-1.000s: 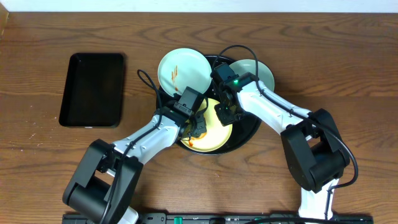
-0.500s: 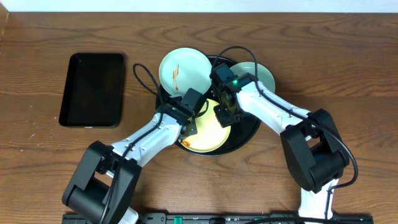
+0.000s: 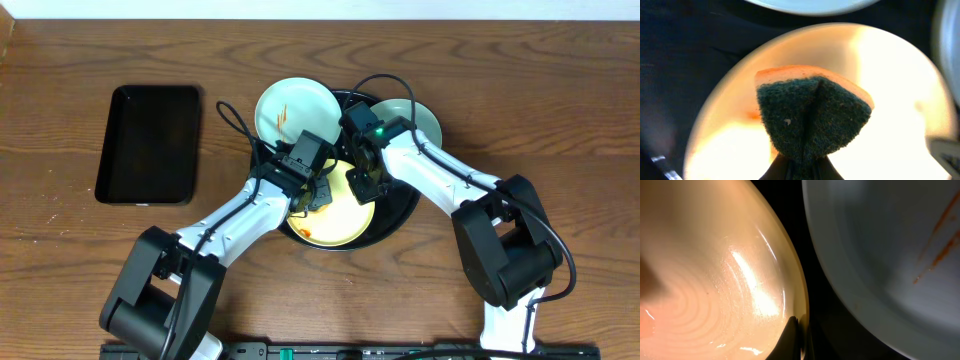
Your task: Clean dirty plates on tray and stack at the side
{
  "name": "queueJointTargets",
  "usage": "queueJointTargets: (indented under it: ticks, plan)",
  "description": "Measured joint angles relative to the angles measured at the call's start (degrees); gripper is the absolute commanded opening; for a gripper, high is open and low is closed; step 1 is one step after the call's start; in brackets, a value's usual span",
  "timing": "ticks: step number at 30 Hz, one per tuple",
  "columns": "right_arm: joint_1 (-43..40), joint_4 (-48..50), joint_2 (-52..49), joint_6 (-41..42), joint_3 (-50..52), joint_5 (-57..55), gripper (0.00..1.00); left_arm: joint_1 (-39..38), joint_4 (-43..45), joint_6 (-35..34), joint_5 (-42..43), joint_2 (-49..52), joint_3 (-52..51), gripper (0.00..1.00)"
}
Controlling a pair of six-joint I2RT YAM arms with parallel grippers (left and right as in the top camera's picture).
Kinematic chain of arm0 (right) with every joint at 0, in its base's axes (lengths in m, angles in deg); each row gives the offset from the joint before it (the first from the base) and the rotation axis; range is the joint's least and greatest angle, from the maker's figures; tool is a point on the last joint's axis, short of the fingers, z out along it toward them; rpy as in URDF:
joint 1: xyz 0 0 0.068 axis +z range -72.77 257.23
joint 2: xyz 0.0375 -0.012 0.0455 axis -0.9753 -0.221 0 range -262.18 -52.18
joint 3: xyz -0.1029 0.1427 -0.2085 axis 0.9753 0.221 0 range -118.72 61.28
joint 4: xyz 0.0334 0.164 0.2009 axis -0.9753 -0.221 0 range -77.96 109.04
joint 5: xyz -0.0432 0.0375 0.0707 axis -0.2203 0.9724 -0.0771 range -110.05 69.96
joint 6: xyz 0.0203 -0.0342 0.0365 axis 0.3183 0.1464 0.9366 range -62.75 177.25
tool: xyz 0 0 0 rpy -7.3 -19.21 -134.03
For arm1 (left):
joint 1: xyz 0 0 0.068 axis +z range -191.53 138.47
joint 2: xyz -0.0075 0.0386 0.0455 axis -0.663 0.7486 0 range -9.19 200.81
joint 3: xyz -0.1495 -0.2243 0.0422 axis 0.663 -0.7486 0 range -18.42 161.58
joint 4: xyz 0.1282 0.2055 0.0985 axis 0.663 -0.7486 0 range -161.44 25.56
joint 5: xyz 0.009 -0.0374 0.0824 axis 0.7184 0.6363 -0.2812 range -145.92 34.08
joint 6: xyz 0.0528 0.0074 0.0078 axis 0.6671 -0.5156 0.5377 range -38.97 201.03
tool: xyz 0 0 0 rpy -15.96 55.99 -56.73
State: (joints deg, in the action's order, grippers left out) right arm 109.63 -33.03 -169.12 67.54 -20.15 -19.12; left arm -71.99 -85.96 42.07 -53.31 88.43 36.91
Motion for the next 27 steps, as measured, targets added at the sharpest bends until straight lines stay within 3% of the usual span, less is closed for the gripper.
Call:
queueJointTargets:
  ticks: [13,27]
  plan:
    - [0.0,-0.04,0.0,-0.02,0.0,-0.83,0.01,-0.02,1.73,0.0,9.57,4.28,0.02,0.07]
    - [-0.04,-0.13,0.0,-0.02,0.0,-0.9,0.01,-0.07,1.29,0.02,9.03,5.2,1.03,0.08]
